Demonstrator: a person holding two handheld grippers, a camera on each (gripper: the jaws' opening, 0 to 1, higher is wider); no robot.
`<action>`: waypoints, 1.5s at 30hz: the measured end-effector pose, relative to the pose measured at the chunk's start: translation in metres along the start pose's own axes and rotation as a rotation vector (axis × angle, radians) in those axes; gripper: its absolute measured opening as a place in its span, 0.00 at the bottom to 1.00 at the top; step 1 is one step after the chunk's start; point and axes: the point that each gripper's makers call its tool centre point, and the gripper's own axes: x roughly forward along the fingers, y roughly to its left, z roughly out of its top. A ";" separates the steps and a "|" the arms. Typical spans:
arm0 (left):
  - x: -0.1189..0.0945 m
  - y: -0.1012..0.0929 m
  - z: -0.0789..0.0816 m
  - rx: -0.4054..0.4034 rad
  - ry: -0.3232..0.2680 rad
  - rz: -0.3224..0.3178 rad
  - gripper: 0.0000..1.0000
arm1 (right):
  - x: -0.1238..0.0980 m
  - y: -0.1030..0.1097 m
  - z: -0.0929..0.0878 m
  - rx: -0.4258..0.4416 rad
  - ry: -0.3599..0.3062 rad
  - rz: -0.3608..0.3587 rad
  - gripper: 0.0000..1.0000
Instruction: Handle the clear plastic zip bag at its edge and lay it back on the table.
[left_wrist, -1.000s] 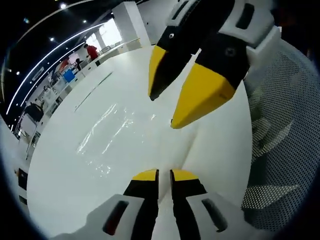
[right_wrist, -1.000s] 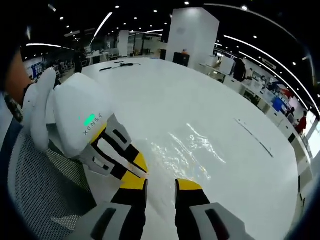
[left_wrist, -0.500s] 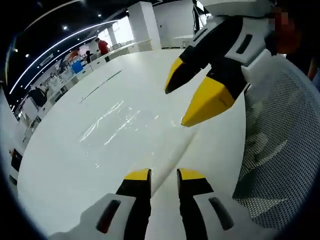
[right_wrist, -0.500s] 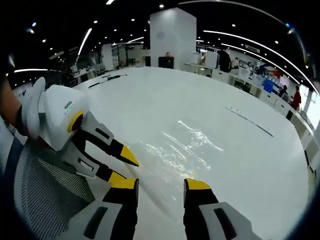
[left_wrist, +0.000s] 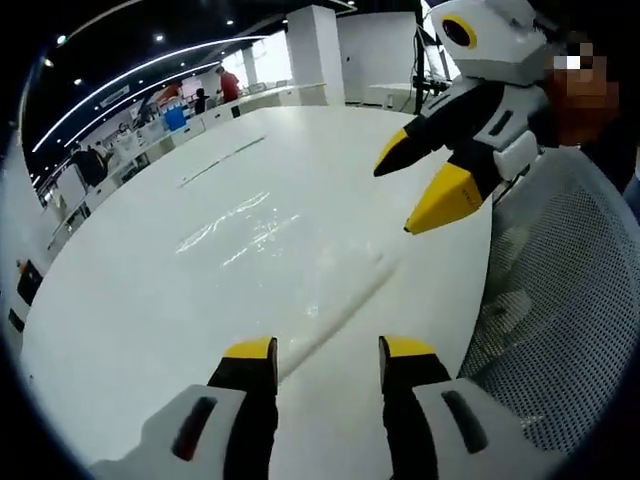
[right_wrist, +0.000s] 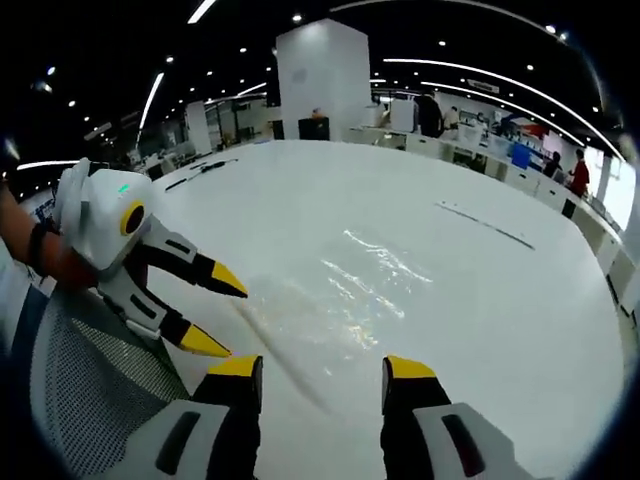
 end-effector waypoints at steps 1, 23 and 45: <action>-0.002 0.000 0.000 0.003 -0.001 0.011 0.44 | -0.002 -0.001 -0.001 0.008 -0.004 -0.003 0.50; -0.038 0.026 0.000 -0.128 -0.065 0.080 0.49 | -0.036 -0.024 -0.016 0.103 -0.061 -0.072 0.63; -0.047 0.037 0.008 -0.255 -0.144 0.106 0.63 | -0.053 -0.036 -0.024 0.179 -0.114 -0.109 0.68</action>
